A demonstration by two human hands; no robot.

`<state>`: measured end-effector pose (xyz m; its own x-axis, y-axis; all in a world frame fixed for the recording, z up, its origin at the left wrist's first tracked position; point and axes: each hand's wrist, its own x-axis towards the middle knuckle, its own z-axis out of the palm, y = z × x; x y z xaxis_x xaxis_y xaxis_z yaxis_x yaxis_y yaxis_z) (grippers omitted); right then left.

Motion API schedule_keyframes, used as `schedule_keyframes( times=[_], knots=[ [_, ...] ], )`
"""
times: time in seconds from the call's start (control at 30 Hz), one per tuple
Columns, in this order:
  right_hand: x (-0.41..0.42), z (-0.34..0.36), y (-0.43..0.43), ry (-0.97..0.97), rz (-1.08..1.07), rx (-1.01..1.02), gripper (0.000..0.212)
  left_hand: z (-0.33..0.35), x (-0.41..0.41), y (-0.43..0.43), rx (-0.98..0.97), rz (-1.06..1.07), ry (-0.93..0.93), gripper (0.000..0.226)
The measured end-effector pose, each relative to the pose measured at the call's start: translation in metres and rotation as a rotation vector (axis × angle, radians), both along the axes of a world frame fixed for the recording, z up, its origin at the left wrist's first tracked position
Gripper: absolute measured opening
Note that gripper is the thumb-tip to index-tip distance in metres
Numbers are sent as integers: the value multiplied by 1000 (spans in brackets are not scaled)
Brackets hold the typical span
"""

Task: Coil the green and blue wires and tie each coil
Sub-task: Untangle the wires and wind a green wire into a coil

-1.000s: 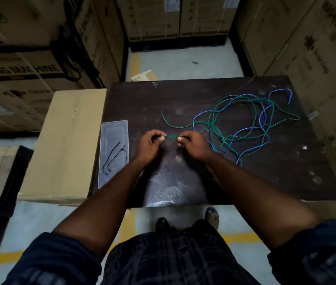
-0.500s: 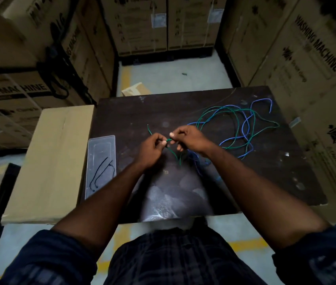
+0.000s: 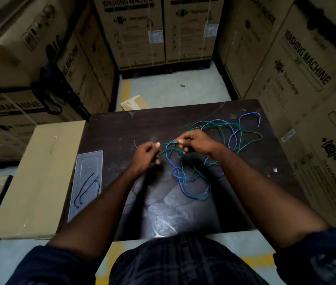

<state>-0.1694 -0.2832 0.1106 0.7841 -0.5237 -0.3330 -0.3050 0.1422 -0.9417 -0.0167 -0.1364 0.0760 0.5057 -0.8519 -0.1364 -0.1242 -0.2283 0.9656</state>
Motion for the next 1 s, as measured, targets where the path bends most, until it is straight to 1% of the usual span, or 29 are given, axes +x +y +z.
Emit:
schedule_keyframes(
  times=[0.1, 0.17, 0.27, 0.33, 0.4, 0.5, 0.57, 0.63, 0.73, 0.8, 0.9, 1.0],
  knots=[
    [-15, -7, -11, 30, 31, 24, 11, 1, 11, -6, 42, 20, -161, 34],
    [-28, -11, -19, 67, 68, 35, 16, 0, 17, -7, 49, 62, -238, 36],
    [-39, -11, -20, 124, 193, 101, 24, 1, 16, -8, 55, 66, -284, 36],
    [-38, -11, -17, 135, 288, 168, 24, 4, 10, -13, 55, 58, -301, 34],
    [-33, -9, -14, 94, 327, 242, 22, 7, 4, -18, 45, 76, -327, 35],
    [-28, 0, -16, -21, 314, 395, 20, 11, -3, -19, 30, 124, -389, 32],
    [-25, 6, -19, -68, 309, 501, 29, 12, -4, -17, 15, 150, -419, 32],
    [-22, 10, -23, -62, 330, 556, 40, 14, -4, -15, -3, 170, -451, 34],
    [-17, 8, -30, -40, 382, 630, 46, 17, -2, -16, -6, 178, -504, 37],
    [-16, 5, -33, -61, 374, 674, 42, 21, -3, -19, -9, 173, -544, 36],
    [-21, 3, -33, -135, 320, 666, 28, 27, -7, -23, -10, 168, -571, 30],
    [-28, 2, -33, -237, 315, 733, 31, 28, -11, -28, 2, 178, -564, 23]
  ],
)
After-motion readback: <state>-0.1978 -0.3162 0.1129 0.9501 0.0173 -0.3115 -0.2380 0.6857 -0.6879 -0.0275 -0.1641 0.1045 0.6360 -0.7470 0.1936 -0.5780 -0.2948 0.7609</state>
